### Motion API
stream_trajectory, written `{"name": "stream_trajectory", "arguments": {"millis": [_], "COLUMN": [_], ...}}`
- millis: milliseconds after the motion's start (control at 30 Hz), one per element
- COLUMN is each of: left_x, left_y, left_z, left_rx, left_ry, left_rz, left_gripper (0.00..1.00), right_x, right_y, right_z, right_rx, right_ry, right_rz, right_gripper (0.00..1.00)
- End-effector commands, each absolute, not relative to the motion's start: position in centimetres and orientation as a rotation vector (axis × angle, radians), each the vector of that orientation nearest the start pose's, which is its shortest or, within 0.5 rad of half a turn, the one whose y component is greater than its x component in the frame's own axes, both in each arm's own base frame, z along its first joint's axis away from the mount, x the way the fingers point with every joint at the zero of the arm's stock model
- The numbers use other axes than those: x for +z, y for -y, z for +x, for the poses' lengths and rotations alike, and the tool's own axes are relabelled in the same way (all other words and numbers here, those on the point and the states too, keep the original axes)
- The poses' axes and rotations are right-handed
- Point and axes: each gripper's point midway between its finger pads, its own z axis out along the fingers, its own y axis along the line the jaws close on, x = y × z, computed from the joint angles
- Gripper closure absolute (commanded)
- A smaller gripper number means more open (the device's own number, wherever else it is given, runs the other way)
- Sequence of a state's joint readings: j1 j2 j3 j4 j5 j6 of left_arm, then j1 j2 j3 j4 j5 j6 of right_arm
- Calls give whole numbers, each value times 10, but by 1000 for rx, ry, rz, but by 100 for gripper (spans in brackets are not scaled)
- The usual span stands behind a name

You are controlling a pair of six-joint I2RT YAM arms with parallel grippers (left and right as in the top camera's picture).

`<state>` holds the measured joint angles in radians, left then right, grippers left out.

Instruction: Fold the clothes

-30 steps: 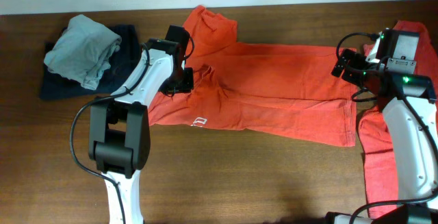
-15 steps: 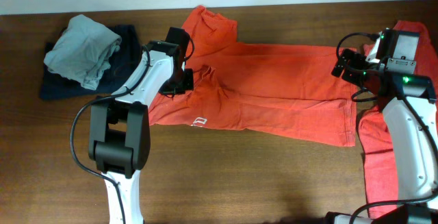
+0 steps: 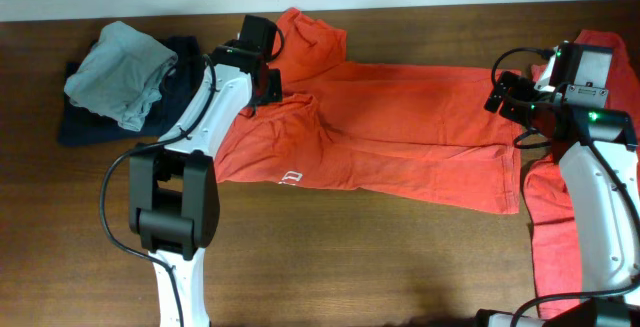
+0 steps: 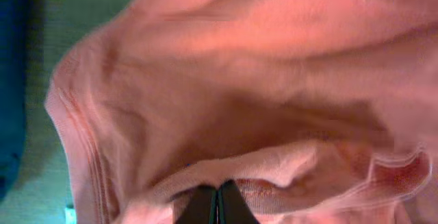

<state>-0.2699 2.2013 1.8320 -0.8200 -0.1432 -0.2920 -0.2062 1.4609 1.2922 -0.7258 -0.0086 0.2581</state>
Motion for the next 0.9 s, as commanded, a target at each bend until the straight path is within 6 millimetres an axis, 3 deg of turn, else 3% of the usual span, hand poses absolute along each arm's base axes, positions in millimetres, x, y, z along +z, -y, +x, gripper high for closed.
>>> {"name": "stream_trajectory", "arguments": {"millis": [0, 100, 167, 233, 333, 500, 667, 767, 800, 867], "left_x": [74, 73, 70, 67, 66, 78, 99, 107, 108, 104], "left_y": [108, 110, 112, 113, 113, 107, 77, 72, 71, 75], "left_z": [522, 531, 536, 540, 541, 532, 521, 515, 512, 502], "left_rx": [84, 69, 63, 60, 57, 103, 299, 316, 320, 292], "left_ry": [-2666, -2632, -2617, -2610, -2604, -2649, -2672, -2701, -2716, -2766], "left_rz": [-91, -95, -96, -97, -98, -99, -136, -139, -136, -122], "left_gripper": [95, 79, 52, 36, 33, 46, 47, 47, 55, 100], "right_x": [202, 202, 202, 202, 202, 202, 202, 202, 202, 202], "right_y": [82, 82, 82, 82, 82, 82, 82, 82, 82, 82], "right_z": [389, 389, 389, 389, 389, 389, 389, 389, 389, 389], "right_rx": [30, 30, 30, 30, 30, 30, 30, 30, 30, 30], "right_ry": [-2398, -2398, -2398, -2398, -2398, -2398, -2398, -2398, -2398, -2398], "right_rz": [572, 572, 572, 572, 572, 572, 572, 572, 572, 572], "right_gripper": [1, 1, 1, 1, 1, 1, 1, 1, 1, 1]}}
